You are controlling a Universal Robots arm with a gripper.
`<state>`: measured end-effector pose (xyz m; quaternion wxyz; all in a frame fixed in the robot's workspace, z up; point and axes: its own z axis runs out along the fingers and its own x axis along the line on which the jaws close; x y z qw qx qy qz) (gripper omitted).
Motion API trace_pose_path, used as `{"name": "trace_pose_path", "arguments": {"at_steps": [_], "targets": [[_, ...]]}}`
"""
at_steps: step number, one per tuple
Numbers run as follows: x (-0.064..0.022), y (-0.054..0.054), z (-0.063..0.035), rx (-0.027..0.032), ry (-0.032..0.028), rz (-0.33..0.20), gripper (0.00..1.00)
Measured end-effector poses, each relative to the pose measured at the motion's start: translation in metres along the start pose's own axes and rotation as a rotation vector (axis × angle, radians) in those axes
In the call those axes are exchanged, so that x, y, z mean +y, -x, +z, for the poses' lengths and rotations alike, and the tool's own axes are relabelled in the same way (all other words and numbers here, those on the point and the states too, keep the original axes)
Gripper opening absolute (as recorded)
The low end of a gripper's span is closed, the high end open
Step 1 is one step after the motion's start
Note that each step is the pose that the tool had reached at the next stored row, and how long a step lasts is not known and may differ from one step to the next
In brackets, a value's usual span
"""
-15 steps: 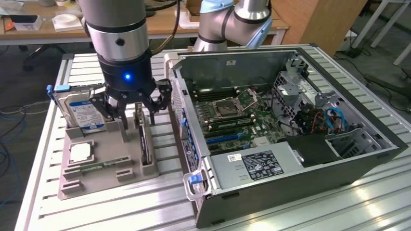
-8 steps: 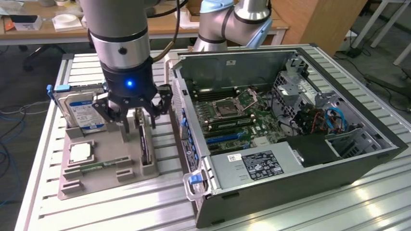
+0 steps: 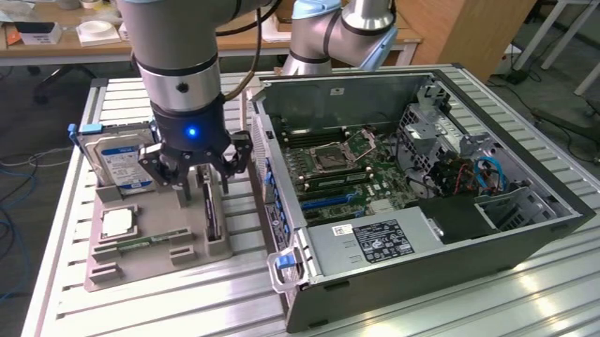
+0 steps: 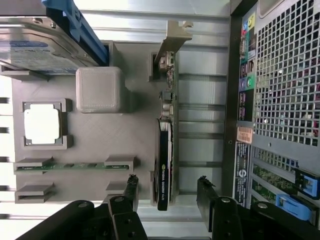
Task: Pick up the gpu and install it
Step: 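Pick up the gpu and move the gpu toward the slot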
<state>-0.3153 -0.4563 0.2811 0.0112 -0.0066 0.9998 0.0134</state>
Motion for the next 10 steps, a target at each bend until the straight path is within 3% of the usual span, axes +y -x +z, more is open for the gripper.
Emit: {"name": "trace_pose_path", "arguments": {"at_steps": [10], "targets": [[-0.0003, 0.000, 0.0124, 0.0000, 0.0000, 0.000, 0.59]]}}
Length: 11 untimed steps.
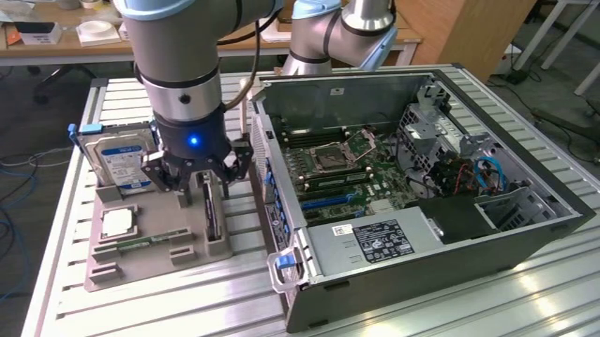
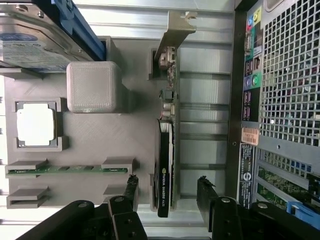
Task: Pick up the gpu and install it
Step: 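Pick up the gpu and move the gpu toward the slot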
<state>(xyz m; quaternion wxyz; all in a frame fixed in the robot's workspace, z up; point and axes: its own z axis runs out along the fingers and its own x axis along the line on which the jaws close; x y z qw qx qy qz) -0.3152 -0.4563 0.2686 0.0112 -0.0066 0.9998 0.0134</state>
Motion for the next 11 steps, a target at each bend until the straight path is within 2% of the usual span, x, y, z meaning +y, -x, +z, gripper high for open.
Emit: {"name": "trace_pose_path", "arguments": {"at_steps": [11], "targets": [[-0.0003, 0.000, 0.0118, 0.0000, -0.0001, 0.000, 0.59]]}}
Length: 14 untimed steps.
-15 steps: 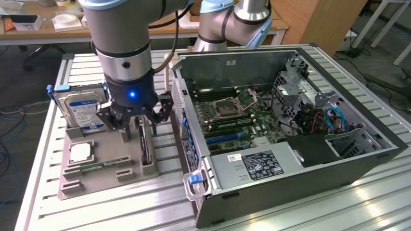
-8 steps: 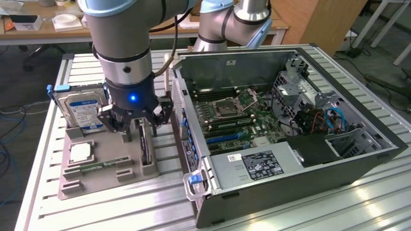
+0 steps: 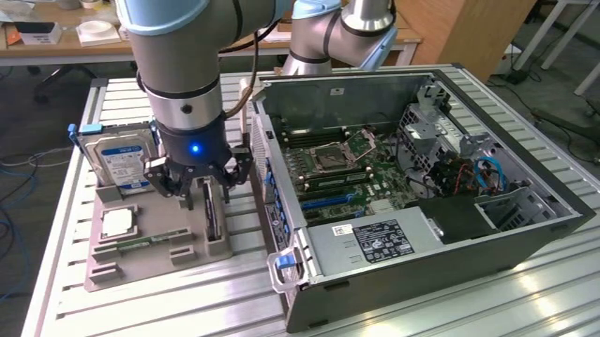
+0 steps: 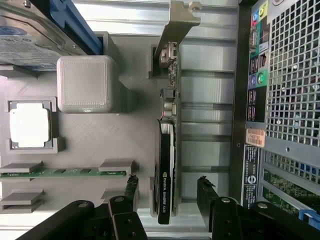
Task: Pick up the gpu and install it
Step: 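Pick up the gpu and move the gpu toward the slot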
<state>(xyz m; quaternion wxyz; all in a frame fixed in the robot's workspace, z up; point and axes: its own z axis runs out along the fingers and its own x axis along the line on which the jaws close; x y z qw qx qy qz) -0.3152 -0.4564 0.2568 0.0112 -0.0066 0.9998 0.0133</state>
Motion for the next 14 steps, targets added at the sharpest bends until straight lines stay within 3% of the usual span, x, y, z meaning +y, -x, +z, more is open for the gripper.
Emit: {"name": "trace_pose_path", "arguments": {"at_steps": [7, 14], "targets": [[-0.0004, 0.000, 0.0132, 0.0017, -0.0002, -0.011, 0.59], [0.0003, 0.000, 0.0141, 0.0017, -0.0001, -0.013, 0.59]]}}
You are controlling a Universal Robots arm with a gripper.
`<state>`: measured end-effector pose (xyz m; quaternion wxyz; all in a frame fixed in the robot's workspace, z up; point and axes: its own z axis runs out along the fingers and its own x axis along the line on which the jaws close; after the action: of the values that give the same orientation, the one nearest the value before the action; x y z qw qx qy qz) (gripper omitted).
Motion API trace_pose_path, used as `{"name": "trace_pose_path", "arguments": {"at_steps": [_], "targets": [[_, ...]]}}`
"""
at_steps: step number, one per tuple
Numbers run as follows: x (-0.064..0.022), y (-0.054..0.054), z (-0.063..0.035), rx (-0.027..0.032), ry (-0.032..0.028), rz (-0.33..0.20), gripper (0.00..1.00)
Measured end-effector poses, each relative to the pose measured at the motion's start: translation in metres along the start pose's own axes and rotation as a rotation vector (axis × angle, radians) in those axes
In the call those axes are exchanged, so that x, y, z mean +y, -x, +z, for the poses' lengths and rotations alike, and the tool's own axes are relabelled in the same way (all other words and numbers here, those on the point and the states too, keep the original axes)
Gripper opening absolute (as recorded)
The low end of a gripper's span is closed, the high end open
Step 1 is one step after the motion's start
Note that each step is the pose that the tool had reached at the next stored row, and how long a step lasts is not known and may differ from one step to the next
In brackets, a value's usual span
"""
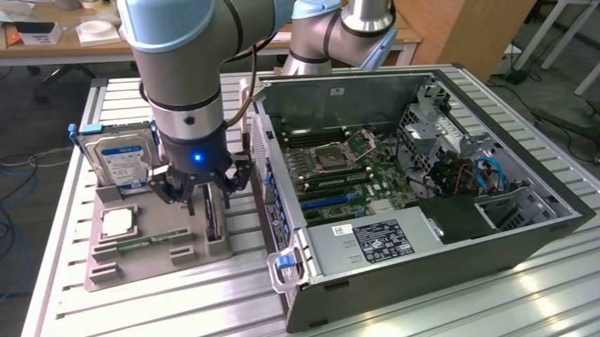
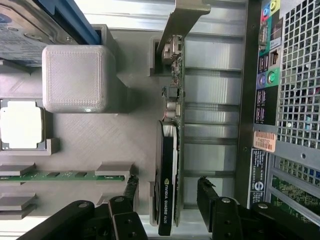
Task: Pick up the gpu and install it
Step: 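Pick up the gpu and move the gpu toward the slot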
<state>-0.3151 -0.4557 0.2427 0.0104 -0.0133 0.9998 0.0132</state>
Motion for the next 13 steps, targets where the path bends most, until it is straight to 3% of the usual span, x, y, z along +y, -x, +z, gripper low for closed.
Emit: {"name": "trace_pose_path", "arguments": {"at_steps": [13], "targets": [[0.0145, 0.000, 0.0048, 0.0003, 0.0009, -0.012, 0.59]]}}
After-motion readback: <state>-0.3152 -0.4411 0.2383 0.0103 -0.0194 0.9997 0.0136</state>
